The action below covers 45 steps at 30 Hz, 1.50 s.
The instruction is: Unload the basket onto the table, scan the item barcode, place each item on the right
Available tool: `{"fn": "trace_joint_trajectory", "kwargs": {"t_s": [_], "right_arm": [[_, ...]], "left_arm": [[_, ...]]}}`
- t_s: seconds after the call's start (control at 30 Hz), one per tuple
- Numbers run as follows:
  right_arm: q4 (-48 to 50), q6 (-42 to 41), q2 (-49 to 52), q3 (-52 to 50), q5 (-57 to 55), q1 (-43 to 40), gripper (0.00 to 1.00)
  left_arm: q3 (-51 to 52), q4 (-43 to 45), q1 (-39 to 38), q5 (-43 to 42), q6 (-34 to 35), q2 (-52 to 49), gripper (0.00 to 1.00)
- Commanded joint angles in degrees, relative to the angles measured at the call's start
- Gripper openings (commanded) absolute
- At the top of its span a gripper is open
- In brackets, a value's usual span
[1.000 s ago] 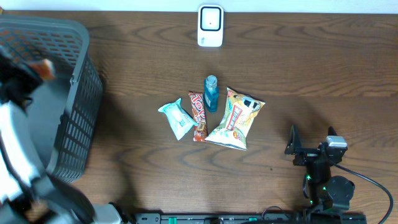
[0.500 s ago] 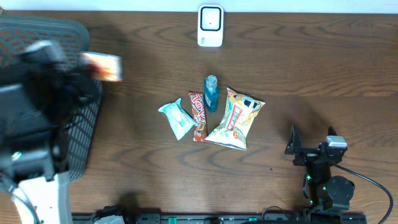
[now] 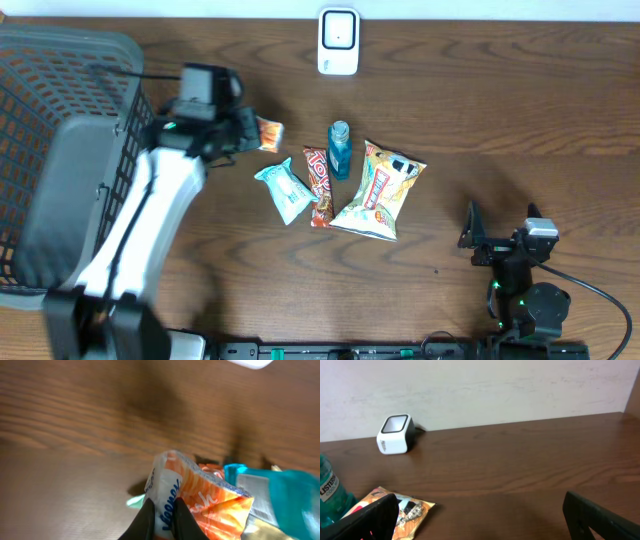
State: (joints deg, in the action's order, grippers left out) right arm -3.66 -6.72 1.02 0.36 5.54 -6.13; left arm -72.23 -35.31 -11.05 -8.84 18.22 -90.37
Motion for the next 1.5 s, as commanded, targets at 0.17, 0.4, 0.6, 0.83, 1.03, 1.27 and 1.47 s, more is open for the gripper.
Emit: {"fn": "trace_joint_trajectory", "kwargs": {"t_s": [0.17,0.4,0.6,0.83,1.03,1.27,1.47], "right_arm": [[-0.22,0.57,-0.26,-0.04,-0.07,0.13,0.99],[-0.22,0.57,-0.26,-0.04,-0.07,0.13,0.99],[-0.22,0.57,-0.26,-0.04,-0.07,0.13,0.99],[-0.22,0.57,-0.26,-0.04,-0.07,0.13,0.99],[-0.22,0.57,-0.26,-0.04,-0.07,0.13,0.99],[-0.22,0.57,-0.26,-0.04,-0.07,0.13,0.99],[-0.22,0.57,-0.26,-0.04,-0.07,0.13,0.99]], "left_arm": [[0.09,5.86,-4.52,1.40,-0.44,-13.18,0.08],[0.09,10.67,-6.78,1.44,-0.57,-17.97,0.08],[0.13,10.93,-7.56,1.73,-0.24,-19.50,0.43],[0.11,9.22,-7.72,8.00,0.09,-14.64,0.85],[0.11,8.31,-7.63,18.27,-4.17,0.94,1.00],[0.09,15.02,-7.63,30.21,-13.16,20.24,0.98],[0.09,28.11,-7.63,30.14,-20.70,30.73,0.98]]}}
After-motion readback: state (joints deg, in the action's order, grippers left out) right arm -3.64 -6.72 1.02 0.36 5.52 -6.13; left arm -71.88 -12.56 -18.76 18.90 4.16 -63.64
